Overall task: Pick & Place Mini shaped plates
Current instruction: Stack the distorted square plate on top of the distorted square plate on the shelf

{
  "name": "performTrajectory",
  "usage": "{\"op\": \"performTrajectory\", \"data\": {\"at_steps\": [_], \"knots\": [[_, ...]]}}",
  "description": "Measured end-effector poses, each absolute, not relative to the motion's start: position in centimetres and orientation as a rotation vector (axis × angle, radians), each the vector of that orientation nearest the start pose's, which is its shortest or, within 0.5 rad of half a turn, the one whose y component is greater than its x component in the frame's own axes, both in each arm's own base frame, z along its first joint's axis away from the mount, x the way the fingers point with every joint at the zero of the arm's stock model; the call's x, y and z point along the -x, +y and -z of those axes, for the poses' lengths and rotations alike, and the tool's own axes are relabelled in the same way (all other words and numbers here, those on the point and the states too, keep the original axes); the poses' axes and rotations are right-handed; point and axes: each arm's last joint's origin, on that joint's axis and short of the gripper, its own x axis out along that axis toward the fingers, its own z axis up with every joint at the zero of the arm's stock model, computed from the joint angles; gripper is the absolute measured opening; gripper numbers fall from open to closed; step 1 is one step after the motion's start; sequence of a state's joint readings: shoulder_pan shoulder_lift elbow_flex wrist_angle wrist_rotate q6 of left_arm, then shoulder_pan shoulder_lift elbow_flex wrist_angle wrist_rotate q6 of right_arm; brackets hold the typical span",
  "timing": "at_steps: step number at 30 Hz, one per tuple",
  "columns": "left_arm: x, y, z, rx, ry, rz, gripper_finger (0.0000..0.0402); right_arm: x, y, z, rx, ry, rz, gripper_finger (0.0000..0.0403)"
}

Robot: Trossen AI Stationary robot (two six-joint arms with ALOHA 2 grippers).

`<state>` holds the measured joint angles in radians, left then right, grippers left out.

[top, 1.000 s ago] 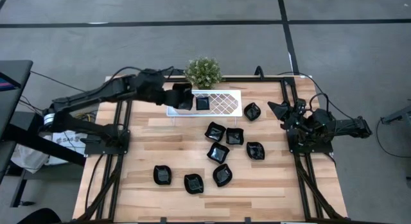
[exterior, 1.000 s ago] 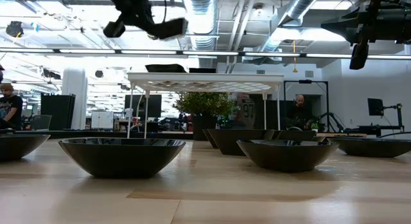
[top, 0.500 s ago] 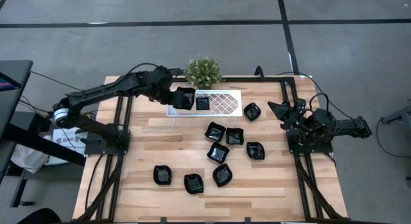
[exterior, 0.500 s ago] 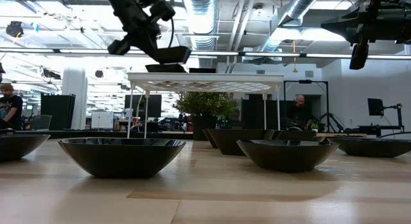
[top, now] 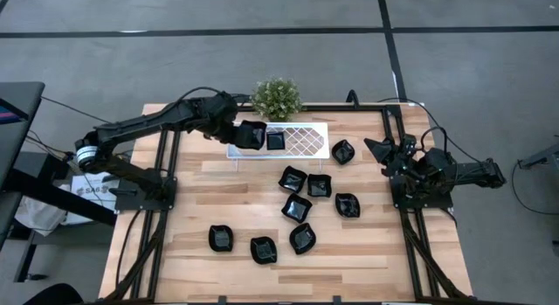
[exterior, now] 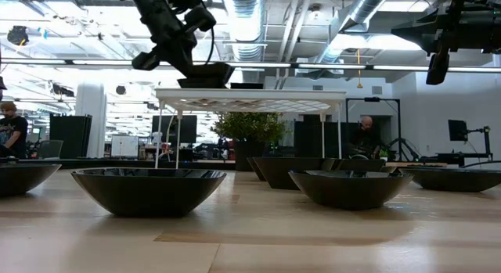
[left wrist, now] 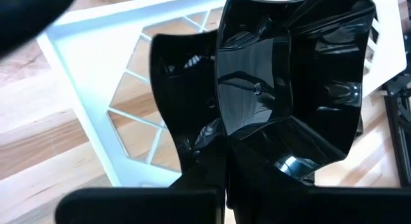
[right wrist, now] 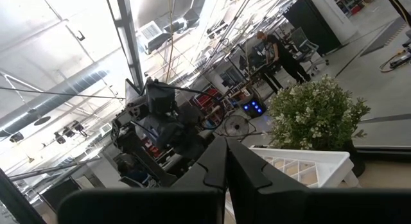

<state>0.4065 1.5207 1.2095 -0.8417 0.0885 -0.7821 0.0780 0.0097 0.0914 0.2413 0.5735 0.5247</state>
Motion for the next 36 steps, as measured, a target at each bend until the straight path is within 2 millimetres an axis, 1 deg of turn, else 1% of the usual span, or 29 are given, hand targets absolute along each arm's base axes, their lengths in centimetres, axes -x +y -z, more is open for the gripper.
{"op": "performTrajectory", "data": {"at_steps": [10, 19, 32, 36], "knots": [[-27.03, 11.56, -25.95, 0.985, 1.001, -0.752, 0.0004, -8.36, -0.92, -21.51, -0.614, -0.433, 0.401, 0.0], [-27.01, 11.55, -25.96, 0.98, 1.003, -0.748, 0.0006, -8.36, -0.92, -21.51, -0.614, -0.433, 0.401, 0.0], [-27.0, 11.55, -25.98, 0.979, 1.002, -0.748, 0.0057, -8.36, -0.92, -21.51, -0.614, -0.433, 0.401, 0.0], [-26.52, 11.45, -26.75, 0.98, 0.973, -0.742, 0.0075, -8.36, -0.92, -21.51, -0.614, -0.433, 0.401, 0.0]]}}
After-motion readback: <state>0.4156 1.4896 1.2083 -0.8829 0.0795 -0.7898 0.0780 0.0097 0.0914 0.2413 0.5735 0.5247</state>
